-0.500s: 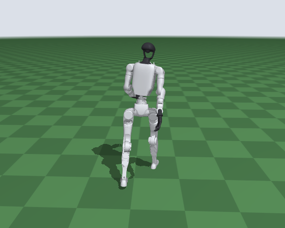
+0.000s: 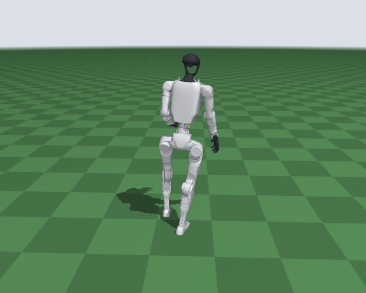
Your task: Walk run
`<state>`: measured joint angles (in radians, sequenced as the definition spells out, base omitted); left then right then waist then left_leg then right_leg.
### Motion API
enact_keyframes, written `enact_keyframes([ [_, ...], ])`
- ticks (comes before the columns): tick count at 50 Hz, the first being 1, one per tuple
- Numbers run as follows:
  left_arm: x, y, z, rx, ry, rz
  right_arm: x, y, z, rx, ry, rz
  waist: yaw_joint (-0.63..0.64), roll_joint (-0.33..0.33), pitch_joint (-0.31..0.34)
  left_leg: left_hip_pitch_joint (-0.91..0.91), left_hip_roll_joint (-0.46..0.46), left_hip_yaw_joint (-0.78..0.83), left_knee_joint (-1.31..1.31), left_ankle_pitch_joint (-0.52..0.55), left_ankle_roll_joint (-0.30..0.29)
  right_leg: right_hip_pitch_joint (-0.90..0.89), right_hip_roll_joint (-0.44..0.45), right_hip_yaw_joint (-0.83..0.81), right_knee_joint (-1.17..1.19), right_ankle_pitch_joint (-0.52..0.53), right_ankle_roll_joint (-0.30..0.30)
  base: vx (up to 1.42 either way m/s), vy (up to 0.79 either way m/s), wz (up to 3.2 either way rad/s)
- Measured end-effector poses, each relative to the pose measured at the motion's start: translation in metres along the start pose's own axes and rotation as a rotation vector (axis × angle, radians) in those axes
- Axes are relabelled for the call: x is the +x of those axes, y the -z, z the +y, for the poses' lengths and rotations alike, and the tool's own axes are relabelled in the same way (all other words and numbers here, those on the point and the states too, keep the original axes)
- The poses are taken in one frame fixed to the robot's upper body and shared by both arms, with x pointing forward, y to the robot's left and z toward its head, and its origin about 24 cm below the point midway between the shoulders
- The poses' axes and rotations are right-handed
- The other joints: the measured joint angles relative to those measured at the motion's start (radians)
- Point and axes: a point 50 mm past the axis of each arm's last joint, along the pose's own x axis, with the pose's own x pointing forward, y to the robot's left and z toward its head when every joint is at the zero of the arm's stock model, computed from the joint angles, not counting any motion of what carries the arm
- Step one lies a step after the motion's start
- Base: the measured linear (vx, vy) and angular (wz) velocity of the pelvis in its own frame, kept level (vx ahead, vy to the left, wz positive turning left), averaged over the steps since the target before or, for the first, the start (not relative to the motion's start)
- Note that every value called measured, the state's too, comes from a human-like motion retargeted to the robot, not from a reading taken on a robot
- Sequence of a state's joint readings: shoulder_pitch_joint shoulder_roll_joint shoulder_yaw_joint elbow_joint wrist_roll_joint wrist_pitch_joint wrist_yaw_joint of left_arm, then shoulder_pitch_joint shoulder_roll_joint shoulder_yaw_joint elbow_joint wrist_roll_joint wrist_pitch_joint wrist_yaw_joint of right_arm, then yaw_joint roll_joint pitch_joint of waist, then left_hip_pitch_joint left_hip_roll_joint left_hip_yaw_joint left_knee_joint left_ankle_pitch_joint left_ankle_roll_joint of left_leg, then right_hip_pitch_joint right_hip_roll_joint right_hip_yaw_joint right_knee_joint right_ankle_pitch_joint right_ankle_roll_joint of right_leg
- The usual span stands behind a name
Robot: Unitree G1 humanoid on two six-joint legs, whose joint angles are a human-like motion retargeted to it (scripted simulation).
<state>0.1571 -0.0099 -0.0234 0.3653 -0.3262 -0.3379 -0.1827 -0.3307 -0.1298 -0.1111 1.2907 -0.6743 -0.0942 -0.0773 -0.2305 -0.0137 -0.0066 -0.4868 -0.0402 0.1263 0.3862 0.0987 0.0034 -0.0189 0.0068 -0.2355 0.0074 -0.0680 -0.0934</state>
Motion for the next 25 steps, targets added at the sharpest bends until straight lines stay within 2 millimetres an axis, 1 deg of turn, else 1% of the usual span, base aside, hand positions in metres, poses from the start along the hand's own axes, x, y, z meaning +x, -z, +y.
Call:
enact_keyframes([
  [2, -0.003, 0.001, 0.002, 0.005, -0.015, 0.001, 0.002, -0.017, -0.007, 0.025, 0.046, -0.074, 0.019, 0.000, 0.012, -0.019, -0.016, 0.006, -0.145, -0.001, 0.020, 0.032, 0.026, -0.001, 0.002, -0.019, -0.011, 0.52, -0.19, -0.18],
  [5, -0.010, 0.003, 0.005, -0.003, -0.046, 0.002, 0.002, -0.032, -0.012, 0.051, 0.090, -0.143, 0.033, -0.013, 0.022, -0.027, -0.035, 0.110, -0.326, -0.084, 0.007, 0.077, 0.045, -0.018, 0.008, -0.041, -0.023, 0.75, -0.18, -0.01],
  [7, -0.013, 0.005, 0.007, -0.014, -0.065, 0.003, 0.001, -0.031, -0.009, 0.054, 0.087, -0.149, 0.031, -0.020, 0.026, -0.017, -0.057, 0.153, -0.381, -0.141, -0.019, 0.104, 0.060, -0.035, 0.019, -0.045, -0.032, 0.78, -0.14, 0.17],
  [8, -0.015, 0.005, 0.008, -0.018, -0.074, 0.003, 0.001, -0.027, -0.006, 0.049, 0.075, -0.140, 0.034, -0.021, 0.031, -0.006, -0.054, 0.166, -0.380, -0.150, -0.033, 0.118, 0.073, -0.034, 0.029, -0.042, -0.036, 0.78, -0.13, -0.02],
  [9, -0.016, 0.005, 0.010, -0.019, -0.083, 0.002, 0.000, -0.021, -0.002, 0.041, 0.058, -0.120, 0.042, -0.025, 0.030, 0.006, -0.050, 0.174, -0.363, -0.154, -0.014, 0.128, 0.078, -0.031, 0.041, -0.030, -0.033, 0.80, -0.13, -0.20],
  [10, -0.018, 0.006, 0.011, -0.020, -0.092, 0.002, -0.001, -0.013, 0.003, 0.031, 0.037, -0.094, 0.052, -0.032, 0.027, 0.018, -0.044, 0.179, -0.337, -0.158, 0.022, 0.136, 0.079, -0.028, 0.054, -0.015, -0.028, 0.84, -0.13, -0.44],
  [12, -0.020, 0.007, 0.014, -0.016, -0.106, 0.008, -0.006, 0.011, 0.018, 0.003, -0.022, -0.008, 0.089, -0.056, 0.013, 0.028, -0.054, 0.159, -0.310, -0.130, 0.091, 0.152, 0.060, -0.027, 0.090, 0.061, 0.005, 0.86, -0.11, -0.53],
  [13, -0.021, 0.008, 0.015, -0.012, -0.107, 0.014, -0.010, 0.026, 0.026, -0.010, -0.057, 0.047, 0.102, -0.060, 0.006, 0.043, -0.059, 0.143, -0.312, -0.086, 0.103, 0.159, 0.057, -0.045, 0.113, 0.118, 0.026, 0.92, -0.09, -0.32],
  [15, -0.022, 0.010, 0.017, -0.008, -0.110, 0.031, -0.022, 0.060, 0.045, -0.039, -0.132, 0.165, 0.123, -0.076, -0.010, 0.067, -0.080, 0.062, -0.305, -0.045, 0.131, 0.165, 0.043, -0.055, 0.178, 0.292, 0.080, 1.06, -0.07, -0.17],
  [17, -0.019, 0.009, 0.020, 0.001, -0.102, 0.037, -0.040, 0.093, 0.065, -0.056, -0.197, 0.278, 0.121, -0.076, -0.012, 0.082, -0.074, -0.002, -0.266, -0.080, 0.149, 0.124, 0.059, -0.008, 0.310, 0.492, 0.138, 0.98, -0.11, 0.42],
  [18, -0.016, 0.007, 0.021, 0.007, -0.090, 0.033, -0.049, 0.108, 0.073, -0.058, -0.222, 0.330, 0.099, -0.063, -0.004, 0.091, -0.062, -0.033, -0.240, -0.104, 0.148, 0.080, 0.090, 0.018, 0.403, 0.560, 0.157, 0.98, -0.17, 1.09],
  [19, -0.012, 0.004, 0.021, 0.014, -0.077, 0.028, -0.059, 0.122, 0.079, -0.061, -0.250, 0.380, 0.082, -0.062, 0.005, 0.115, -0.062, -0.037, -0.226, -0.128, 0.152, 0.024, 0.099, 0.037, 0.534, 0.587, 0.174, 0.96, -0.21, 1.26],
  [20, -0.008, 0.001, 0.022, 0.020, -0.065, 0.022, -0.068, 0.135, 0.083, -0.064, -0.278, 0.428, 0.067, -0.068, 0.014, 0.146, -0.068, -0.026, -0.217, -0.151, 0.157, -0.037, 0.096, 0.053, 0.685, 0.592, 0.191, 0.84, -0.20, 0.65],
  [22, 0.000, -0.004, 0.020, 0.027, -0.054, 0.004, -0.085, 0.155, 0.093, -0.075, -0.354, 0.499, 0.077, -0.014, 0.014, 0.196, -0.002, -0.033, -0.246, -0.175, 0.146, -0.098, 0.145, 0.053, 0.716, 0.568, 0.188, 0.73, -0.12, -0.09],
  [23, 0.004, -0.006, 0.018, 0.022, -0.052, -0.002, -0.094, 0.165, 0.097, -0.078, -0.388, 0.535, 0.081, 0.001, 0.019, 0.220, 0.007, -0.043, -0.250, -0.190, 0.142, -0.130, 0.133, 0.048, 0.749, 0.505, 0.169, 0.72, -0.04, -0.16],
  [25, 0.011, -0.010, 0.012, 0.013, -0.047, -0.017, -0.111, 0.183, 0.103, -0.065, -0.433, 0.602, 0.070, 0.026, 0.027, 0.270, 0.020, -0.042, -0.267, -0.212, 0.135, -0.191, 0.096, 0.043, 0.777, 0.402, 0.153, 0.80, -0.01, 0.35],
])
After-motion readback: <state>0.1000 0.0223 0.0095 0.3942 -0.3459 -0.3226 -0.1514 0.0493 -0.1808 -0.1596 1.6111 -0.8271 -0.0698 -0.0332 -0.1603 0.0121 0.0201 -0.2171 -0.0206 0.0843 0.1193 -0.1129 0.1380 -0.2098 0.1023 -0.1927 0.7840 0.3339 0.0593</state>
